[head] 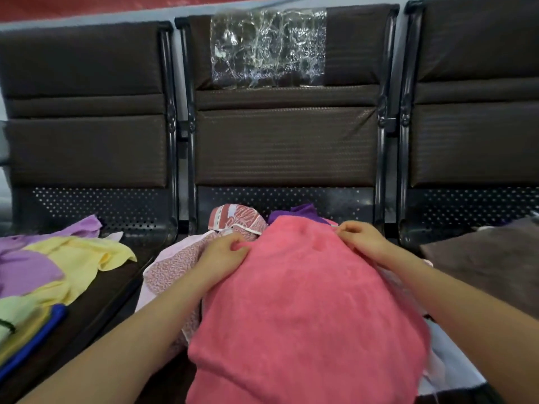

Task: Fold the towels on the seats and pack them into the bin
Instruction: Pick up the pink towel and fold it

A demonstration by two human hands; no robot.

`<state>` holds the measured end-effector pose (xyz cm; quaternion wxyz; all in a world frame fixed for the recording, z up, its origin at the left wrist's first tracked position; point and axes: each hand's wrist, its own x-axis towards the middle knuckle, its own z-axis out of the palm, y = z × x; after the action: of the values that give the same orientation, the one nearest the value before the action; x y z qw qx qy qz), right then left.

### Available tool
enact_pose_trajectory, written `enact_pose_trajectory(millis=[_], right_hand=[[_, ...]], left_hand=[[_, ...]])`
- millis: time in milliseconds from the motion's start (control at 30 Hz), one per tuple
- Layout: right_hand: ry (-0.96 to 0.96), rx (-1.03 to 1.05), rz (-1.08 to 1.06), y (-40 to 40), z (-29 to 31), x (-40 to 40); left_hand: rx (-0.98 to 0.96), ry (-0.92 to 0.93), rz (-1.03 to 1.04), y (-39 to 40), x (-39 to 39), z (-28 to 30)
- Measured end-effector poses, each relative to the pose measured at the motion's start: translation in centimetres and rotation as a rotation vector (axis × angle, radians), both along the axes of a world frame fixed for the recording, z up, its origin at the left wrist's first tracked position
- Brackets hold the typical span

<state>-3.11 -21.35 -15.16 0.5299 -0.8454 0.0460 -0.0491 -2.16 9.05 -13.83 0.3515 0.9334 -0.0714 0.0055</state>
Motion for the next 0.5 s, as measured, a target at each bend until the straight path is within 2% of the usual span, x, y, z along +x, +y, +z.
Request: enact_pose_trajectory(millis=[167, 367, 500], right_hand=[[-0.033, 0.039, 0.014, -1.8, 0.7, -0.9], [0.176, 0.039, 0.122, -3.9, 0.0, -2.1], [0.188, 0.052, 0.022, -4.2, 0.4, -2.3]], left_hand=[[-0.108, 0.097, 0.011, 1.2, 0.0, -0.1], [-0.255, 0.188, 0.030, 1.1, -0.9, 0.6], [-0.343, 0.110, 0.093, 1.2, -1.0, 0.6]])
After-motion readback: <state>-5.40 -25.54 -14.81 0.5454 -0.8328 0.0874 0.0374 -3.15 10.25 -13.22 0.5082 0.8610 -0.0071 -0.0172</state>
